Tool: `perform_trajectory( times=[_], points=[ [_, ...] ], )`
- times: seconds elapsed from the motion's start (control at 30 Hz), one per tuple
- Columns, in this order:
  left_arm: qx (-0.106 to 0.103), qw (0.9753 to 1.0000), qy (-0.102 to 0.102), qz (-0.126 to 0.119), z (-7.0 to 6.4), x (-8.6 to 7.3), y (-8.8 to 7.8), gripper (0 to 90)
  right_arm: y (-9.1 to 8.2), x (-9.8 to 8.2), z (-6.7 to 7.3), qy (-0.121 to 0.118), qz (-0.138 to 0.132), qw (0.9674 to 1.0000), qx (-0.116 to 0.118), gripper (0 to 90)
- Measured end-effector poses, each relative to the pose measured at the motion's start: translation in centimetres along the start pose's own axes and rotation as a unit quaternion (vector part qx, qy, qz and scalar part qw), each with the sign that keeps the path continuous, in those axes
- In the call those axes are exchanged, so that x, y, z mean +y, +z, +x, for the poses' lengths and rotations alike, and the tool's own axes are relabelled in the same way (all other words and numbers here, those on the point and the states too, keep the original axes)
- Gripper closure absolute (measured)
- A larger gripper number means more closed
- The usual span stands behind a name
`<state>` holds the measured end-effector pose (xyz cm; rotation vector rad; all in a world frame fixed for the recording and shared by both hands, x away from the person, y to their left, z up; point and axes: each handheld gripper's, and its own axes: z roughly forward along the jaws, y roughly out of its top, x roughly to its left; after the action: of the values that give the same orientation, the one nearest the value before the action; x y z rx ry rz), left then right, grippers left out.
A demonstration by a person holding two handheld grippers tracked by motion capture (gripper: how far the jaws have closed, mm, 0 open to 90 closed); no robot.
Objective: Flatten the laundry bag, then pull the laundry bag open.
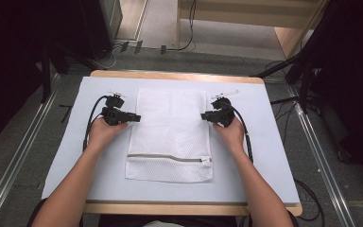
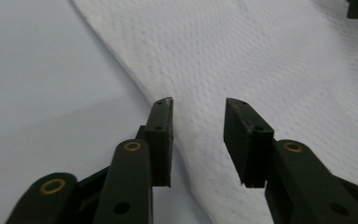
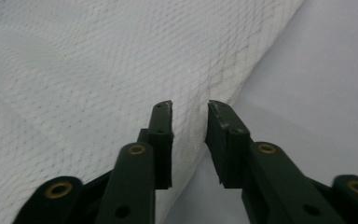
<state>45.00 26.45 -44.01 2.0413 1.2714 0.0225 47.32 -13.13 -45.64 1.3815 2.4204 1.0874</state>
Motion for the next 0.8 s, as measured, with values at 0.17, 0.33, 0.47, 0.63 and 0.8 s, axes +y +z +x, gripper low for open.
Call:
perform_trajectory(
  times=[0.17, 0.33, 0.47, 0.63, 0.8],
  points=[
    [0.008, 0.9998, 0.018, 0.000, -0.8, -0.2, -0.5, 53.5, -0.8, -0.3, -0.1, 0.006, -0.009, 0.9999, 0.011, 63.7],
    [0.007, 0.9995, 0.029, -0.006, -1.5, -0.3, -1.1, 51.1, -1.7, -0.7, 0.1, 0.006, -0.016, 0.9995, 0.027, 61.9],
    [0.007, 0.9991, 0.039, -0.014, -2.3, -0.2, -1.7, 47.8, -2.6, -1.1, 0.5, 0.002, -0.026, 0.9991, 0.034, 58.4],
    [0.002, 0.9985, 0.049, -0.023, -3.2, -0.1, -2.4, 45.3, -3.8, -1.7, 0.9, -0.005, -0.046, 0.9978, 0.048, 56.7],
    [-0.007, 0.9979, 0.059, -0.024, -3.8, -0.1, -2.7, 44.0, -4.7, -2.0, 1.5, -0.018, -0.053, 0.9971, 0.051, 56.7]
  ],
)
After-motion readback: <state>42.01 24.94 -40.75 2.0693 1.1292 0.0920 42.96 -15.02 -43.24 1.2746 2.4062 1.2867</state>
